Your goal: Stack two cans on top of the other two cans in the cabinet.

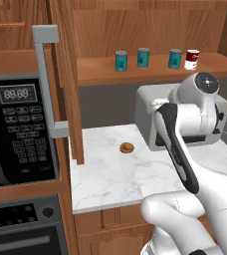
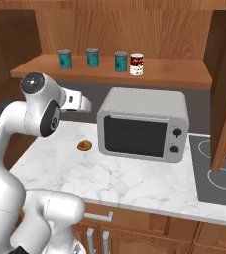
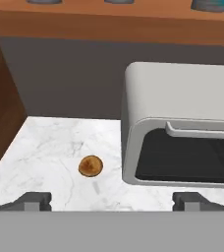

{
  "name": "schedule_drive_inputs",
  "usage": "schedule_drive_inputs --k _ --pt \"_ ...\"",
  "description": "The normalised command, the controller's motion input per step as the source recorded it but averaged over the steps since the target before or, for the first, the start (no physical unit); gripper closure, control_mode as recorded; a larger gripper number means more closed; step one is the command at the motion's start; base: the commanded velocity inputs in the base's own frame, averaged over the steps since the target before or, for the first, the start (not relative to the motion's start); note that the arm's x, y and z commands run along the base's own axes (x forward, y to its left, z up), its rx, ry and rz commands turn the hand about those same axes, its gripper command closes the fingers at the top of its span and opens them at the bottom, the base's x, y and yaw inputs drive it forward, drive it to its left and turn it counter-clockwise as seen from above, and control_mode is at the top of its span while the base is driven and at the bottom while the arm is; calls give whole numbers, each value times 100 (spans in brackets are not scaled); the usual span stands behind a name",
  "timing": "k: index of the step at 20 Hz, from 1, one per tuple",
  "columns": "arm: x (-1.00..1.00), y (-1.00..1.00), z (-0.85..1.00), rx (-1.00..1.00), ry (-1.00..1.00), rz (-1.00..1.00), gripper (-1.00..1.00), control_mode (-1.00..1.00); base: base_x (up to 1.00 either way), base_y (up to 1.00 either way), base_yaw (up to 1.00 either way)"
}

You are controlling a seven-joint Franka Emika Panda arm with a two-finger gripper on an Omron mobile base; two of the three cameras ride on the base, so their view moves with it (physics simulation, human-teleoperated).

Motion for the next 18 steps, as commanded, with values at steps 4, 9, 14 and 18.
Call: schedule_drive_inputs --k 4,9,14,18 --pt "2 11 63 -4 -22 0 -100 -100 0 0 0" --pt "10 2 61 0 -25 0 -100 -100 0 0 0" --pt "22 0 48 0 -5 0 -100 -100 0 0 0" --pt "32 0 33 0 0 0 -100 -100 0 0 0"
